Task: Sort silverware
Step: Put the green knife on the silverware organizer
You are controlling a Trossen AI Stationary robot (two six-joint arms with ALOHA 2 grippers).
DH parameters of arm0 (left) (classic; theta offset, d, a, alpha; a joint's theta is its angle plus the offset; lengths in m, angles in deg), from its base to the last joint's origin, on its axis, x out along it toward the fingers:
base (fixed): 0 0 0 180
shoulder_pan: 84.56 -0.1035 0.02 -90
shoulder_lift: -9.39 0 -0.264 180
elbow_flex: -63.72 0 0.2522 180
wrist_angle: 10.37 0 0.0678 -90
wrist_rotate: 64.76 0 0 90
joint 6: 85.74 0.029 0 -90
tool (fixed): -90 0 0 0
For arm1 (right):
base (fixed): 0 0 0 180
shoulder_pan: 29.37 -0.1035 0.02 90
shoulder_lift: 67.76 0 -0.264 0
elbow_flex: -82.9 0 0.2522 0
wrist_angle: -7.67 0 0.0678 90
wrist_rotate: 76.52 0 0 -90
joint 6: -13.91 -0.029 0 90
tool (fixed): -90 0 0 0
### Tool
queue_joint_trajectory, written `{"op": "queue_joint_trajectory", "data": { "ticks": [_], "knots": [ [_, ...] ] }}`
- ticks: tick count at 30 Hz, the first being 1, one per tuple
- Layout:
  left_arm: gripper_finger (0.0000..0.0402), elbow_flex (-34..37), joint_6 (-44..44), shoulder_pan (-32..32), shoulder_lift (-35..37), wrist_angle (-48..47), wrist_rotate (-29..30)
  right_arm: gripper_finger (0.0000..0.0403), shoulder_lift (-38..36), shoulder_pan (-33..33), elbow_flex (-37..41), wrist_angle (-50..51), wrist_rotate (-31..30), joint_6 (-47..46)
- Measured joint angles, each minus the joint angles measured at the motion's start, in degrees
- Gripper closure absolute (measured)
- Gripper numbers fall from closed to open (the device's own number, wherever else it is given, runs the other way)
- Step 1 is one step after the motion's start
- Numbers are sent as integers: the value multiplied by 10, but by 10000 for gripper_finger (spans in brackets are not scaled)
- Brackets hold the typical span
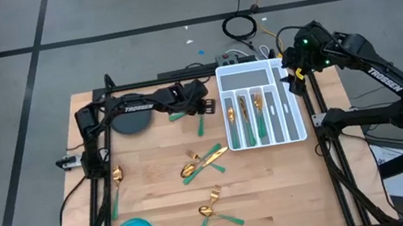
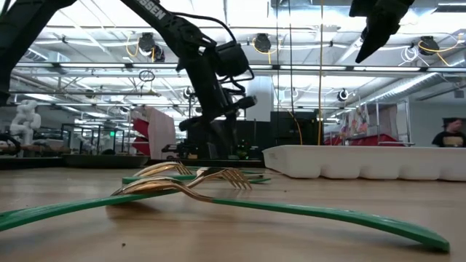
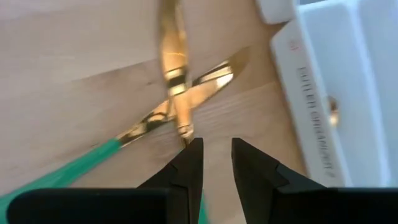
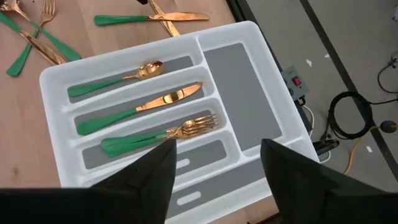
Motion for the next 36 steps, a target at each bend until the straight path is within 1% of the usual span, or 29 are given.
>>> {"op": "queue_joint_trajectory", "data": {
  "ticks": [3, 9, 12, 16, 22, 24, 26, 31, 36],
  "knots": [
    [311, 0, -12, 11, 0, -8, 22, 167, 0, 0, 0, 0, 0, 0],
    [311, 0, -7, 26, 0, -5, 27, 154, 0, 0, 1, -5, 1, -3],
    [311, 0, -2, 31, -4, -4, 39, 150, 0, 0, 16, -25, 13, -7],
    [311, 0, -8, 30, -17, 15, 33, 150, 0, 0, 40, -31, 15, -7],
    [310, 1, 5, 31, -35, 7, 34, 149, 0, 0, 67, -29, 14, -7],
    [310, 0, 10, 31, -41, 26, 36, 149, 0, 0, 71, -33, 14, -7],
    [310, 0, 10, 31, -45, 18, 54, 149, 0, 0, 73, -33, 13, -5],
    [310, 0, 21, 39, -46, 23, 124, 149, 0, 0, 73, -34, 14, -4],
    [310, -1, 17, 38, -57, 30, 125, 149, 0, 0, 73, -34, 15, -3]
  ]
}}
